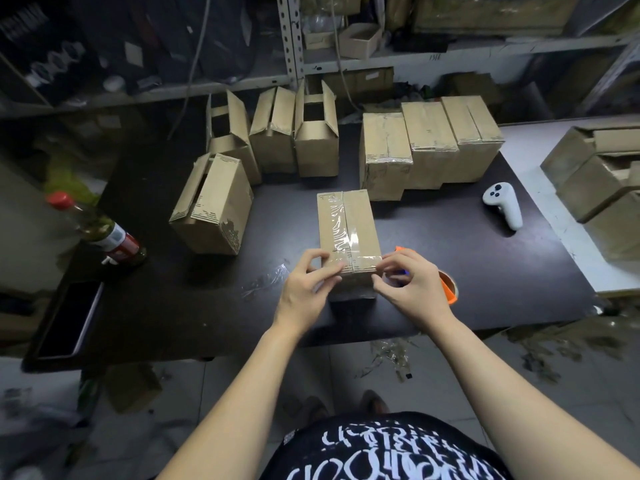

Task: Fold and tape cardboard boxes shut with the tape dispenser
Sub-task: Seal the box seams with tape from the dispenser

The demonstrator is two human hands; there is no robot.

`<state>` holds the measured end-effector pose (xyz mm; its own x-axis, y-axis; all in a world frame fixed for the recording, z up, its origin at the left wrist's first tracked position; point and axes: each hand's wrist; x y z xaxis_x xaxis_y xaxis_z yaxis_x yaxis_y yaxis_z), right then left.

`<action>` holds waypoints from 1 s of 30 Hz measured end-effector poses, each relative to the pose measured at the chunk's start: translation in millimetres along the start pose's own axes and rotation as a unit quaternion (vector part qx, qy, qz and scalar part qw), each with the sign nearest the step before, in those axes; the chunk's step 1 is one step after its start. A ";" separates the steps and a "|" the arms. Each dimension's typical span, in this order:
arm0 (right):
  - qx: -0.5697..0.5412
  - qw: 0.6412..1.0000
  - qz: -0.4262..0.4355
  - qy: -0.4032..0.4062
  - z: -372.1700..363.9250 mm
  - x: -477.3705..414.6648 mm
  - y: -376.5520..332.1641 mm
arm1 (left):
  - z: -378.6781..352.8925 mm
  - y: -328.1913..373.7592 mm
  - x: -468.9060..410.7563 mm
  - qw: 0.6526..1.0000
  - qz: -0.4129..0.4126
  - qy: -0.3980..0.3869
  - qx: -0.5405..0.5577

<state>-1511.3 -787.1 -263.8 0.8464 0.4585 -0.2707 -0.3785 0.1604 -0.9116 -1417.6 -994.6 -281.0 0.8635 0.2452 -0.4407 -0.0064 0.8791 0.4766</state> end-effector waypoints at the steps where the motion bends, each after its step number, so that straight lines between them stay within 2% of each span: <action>1: 0.012 1.000 0.000 0.007 -2.2 -1.6 -0.1 | 0.1 0.0 -0.2 1.000 0.019 0.006 0.014; 4: -0.004 0.998 -0.050 0.043 -7.4 -1.9 -0.2 | 0.1 -1.4 -1.3 0.998 0.057 0.008 0.033; 9: -0.035 0.994 -0.081 0.056 -5.0 -2.6 -0.6 | -0.5 -6.4 -0.7 0.998 0.038 -0.008 0.041; 11: -0.062 0.991 -0.105 0.061 -3.1 -6.1 -1.3 | 0.4 -9.8 0.5 0.996 0.057 -0.026 0.063; 14: -0.086 0.982 -0.160 0.052 3.7 -5.4 -2.1 | 2.1 -10.5 0.7 0.979 0.145 -0.048 0.139; 16: -0.112 0.976 -0.176 0.060 7.6 -3.7 1.3 | 4.7 -7.0 -0.3 0.948 0.230 -0.042 0.217; 18: -0.132 0.969 -0.183 0.097 5.0 -2.0 1.2 | 6.0 -3.5 -2.7 0.919 0.289 -0.030 0.264; 20: -0.157 0.957 -0.201 0.137 -6.1 -0.5 -2.8 | 3.7 -0.8 -8.3 0.905 0.322 -0.054 0.273; 24: -0.097 0.968 -0.187 0.134 -32.5 0.0 -11.2 | -1.8 3.9 -26.9 0.907 0.307 -0.084 0.276; 30: -0.113 0.952 -0.193 0.207 -40.0 -12.6 -18.1 | -7.1 -6.3 -60.4 0.915 0.268 -0.126 0.272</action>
<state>-1500.1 -830.8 -256.3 0.9990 0.0125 0.0425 0.0421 0.0343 -0.9985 -1473.4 -1012.1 -262.7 0.8994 0.4189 0.1248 -0.2704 0.3091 0.9118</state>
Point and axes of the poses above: each hand's wrist, its own x-axis away from the middle knuckle, its own z-axis out of the back of the hand, y = z × x, and after that the axes turned 15 degrees about -x, right-handed
